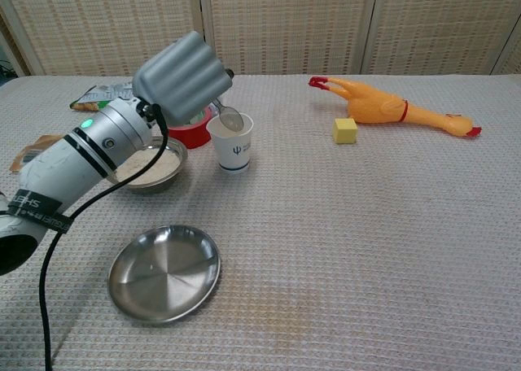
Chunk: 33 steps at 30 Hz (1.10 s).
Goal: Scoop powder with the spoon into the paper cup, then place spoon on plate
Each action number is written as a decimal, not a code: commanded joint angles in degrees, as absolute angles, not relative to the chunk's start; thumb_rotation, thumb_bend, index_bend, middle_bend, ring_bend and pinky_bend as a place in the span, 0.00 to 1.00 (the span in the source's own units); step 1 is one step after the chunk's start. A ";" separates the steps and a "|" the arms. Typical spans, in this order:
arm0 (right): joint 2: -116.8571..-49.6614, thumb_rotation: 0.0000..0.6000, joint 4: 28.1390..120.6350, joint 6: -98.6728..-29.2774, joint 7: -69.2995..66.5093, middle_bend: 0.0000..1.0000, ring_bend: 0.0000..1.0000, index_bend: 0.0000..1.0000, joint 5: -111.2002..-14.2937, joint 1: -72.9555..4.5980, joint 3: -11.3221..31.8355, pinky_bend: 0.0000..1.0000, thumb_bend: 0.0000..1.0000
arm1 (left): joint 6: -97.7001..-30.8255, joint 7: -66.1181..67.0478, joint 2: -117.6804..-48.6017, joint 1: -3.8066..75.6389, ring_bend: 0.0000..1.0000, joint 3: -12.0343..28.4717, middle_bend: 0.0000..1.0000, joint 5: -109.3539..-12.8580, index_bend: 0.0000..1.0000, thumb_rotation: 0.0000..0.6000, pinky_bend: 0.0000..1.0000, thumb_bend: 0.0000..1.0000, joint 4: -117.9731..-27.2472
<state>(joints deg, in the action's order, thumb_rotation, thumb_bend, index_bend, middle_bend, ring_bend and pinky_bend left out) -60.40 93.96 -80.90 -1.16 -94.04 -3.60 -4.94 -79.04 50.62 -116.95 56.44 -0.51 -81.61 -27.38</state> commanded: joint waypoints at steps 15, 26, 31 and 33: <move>-59.53 1.00 94.12 -81.38 -1.92 0.00 0.00 0.00 -95.23 -3.42 -5.41 0.00 0.15 | -79.25 40.95 -92.17 47.84 1.00 8.96 1.00 -72.57 0.61 1.00 1.00 0.38 -82.07; -59.85 1.00 95.12 -80.55 -0.79 0.00 0.00 0.00 -97.45 -3.80 -6.50 0.00 0.15 | -67.95 35.15 -76.82 40.57 1.00 -1.40 1.00 -67.19 0.59 1.00 1.00 0.38 -112.20; -59.76 1.00 95.32 -80.85 -0.92 0.00 0.00 0.00 -98.12 -3.64 -6.90 0.00 0.15 | -64.29 35.78 -78.54 39.90 1.00 -4.54 1.00 -67.05 0.58 1.00 1.00 0.38 -113.19; -59.74 1.00 95.39 -80.55 -1.02 0.00 0.00 0.00 -98.48 -3.75 -7.18 0.00 0.15 | -64.32 37.00 -80.50 39.51 1.00 -5.08 1.00 -67.85 0.58 1.00 1.00 0.38 -111.66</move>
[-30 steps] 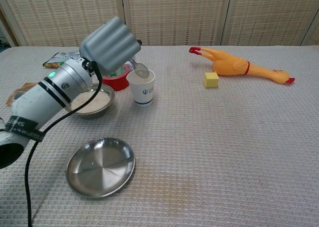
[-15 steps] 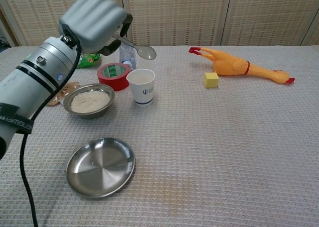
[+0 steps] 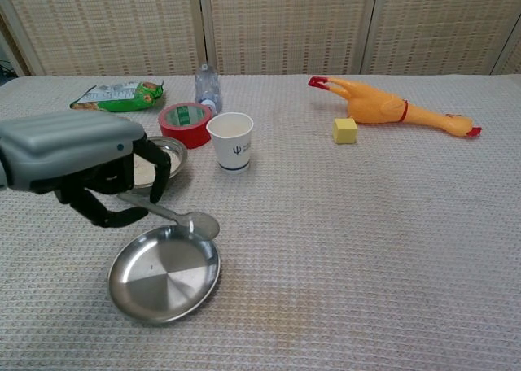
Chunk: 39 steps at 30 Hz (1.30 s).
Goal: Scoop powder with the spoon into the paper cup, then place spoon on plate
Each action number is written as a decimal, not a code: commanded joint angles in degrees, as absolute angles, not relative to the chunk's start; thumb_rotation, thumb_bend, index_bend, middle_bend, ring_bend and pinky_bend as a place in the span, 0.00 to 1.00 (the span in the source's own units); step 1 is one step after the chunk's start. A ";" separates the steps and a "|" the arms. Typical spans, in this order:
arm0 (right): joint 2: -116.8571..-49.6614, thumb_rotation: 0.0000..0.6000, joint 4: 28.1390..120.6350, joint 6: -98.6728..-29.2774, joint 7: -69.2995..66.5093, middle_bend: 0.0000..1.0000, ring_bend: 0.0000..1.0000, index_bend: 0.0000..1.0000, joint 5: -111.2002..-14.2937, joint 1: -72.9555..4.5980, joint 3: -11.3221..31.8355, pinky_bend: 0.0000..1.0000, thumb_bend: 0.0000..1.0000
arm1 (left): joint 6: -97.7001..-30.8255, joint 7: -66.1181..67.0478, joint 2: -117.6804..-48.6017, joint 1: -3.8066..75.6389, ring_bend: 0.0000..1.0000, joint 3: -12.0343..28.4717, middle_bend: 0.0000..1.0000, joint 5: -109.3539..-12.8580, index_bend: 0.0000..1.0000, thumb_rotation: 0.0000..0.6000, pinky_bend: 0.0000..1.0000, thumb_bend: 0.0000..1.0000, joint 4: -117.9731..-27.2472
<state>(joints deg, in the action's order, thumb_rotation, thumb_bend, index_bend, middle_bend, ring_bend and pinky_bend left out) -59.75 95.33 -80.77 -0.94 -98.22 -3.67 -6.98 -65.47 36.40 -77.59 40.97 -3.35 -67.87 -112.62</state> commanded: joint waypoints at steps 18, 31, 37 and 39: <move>-60.01 1.00 95.53 -78.15 -0.46 0.00 0.00 0.00 -97.51 -4.60 -7.39 0.00 0.15 | -65.03 38.57 -90.63 37.24 1.00 -3.64 1.00 -71.31 0.49 1.00 1.00 0.38 -97.11; -59.86 1.00 95.57 -78.56 -0.55 0.00 0.00 0.00 -97.23 -4.43 -7.32 0.00 0.15 | -63.21 40.52 -89.48 37.05 1.00 -1.36 1.00 -67.37 0.24 1.00 1.00 0.38 -96.52; -60.31 1.00 94.63 -80.82 -1.58 0.00 0.00 0.00 -98.38 -4.09 -6.86 0.00 0.15 | -68.20 34.49 -83.15 34.61 1.00 -0.59 1.00 -72.72 0.15 1.00 1.00 0.38 -104.21; -60.88 1.00 93.81 -82.61 -2.08 0.00 0.00 0.00 -98.90 -3.68 -6.39 0.00 0.15 | -71.21 28.07 -79.11 32.43 0.99 -0.92 1.00 -76.38 0.10 1.00 1.00 0.38 -107.05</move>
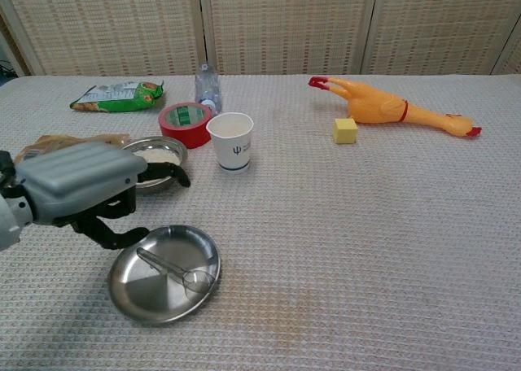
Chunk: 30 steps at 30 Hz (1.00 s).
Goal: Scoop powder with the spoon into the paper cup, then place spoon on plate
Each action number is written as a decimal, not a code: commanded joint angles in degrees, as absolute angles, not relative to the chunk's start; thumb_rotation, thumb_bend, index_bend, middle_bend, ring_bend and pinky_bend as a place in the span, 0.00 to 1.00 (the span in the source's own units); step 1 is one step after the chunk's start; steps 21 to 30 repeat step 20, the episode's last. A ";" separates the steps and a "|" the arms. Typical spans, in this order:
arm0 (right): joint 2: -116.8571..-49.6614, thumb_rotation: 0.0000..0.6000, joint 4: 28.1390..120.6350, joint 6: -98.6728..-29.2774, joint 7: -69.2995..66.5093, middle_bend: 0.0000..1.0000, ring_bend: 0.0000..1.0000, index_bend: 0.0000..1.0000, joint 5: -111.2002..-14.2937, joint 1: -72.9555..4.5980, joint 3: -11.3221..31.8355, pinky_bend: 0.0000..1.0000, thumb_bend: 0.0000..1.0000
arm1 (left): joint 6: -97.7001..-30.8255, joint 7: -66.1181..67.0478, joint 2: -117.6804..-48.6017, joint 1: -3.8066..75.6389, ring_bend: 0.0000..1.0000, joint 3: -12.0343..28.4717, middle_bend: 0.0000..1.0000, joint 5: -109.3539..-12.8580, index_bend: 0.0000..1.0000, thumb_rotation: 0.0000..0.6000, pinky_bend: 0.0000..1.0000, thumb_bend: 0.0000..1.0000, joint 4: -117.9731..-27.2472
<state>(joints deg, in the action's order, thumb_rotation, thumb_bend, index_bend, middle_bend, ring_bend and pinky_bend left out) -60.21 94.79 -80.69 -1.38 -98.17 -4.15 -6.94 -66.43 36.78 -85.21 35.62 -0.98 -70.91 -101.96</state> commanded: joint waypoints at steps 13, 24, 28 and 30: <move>-63.71 1.00 91.51 -85.78 0.17 0.00 0.00 0.00 -98.74 -2.49 -4.94 0.00 0.15 | -91.02 -10.86 -63.54 12.94 0.00 -11.13 0.03 -90.33 0.00 1.00 0.22 0.38 -94.66; -64.27 1.00 92.26 -85.15 2.11 0.00 0.00 0.00 -99.36 -2.55 -5.44 0.00 0.15 | -94.92 -10.01 -64.11 10.08 0.00 -9.41 0.00 -93.20 0.00 1.00 0.16 0.38 -92.78; -64.27 1.00 92.26 -85.15 2.11 0.00 0.00 0.00 -99.36 -2.55 -5.44 0.00 0.15 | -94.92 -10.01 -64.11 10.08 0.00 -9.41 0.00 -93.20 0.00 1.00 0.16 0.38 -92.78; -64.27 1.00 92.26 -85.15 2.11 0.00 0.00 0.00 -99.36 -2.55 -5.44 0.00 0.15 | -94.92 -10.01 -64.11 10.08 0.00 -9.41 0.00 -93.20 0.00 1.00 0.16 0.38 -92.78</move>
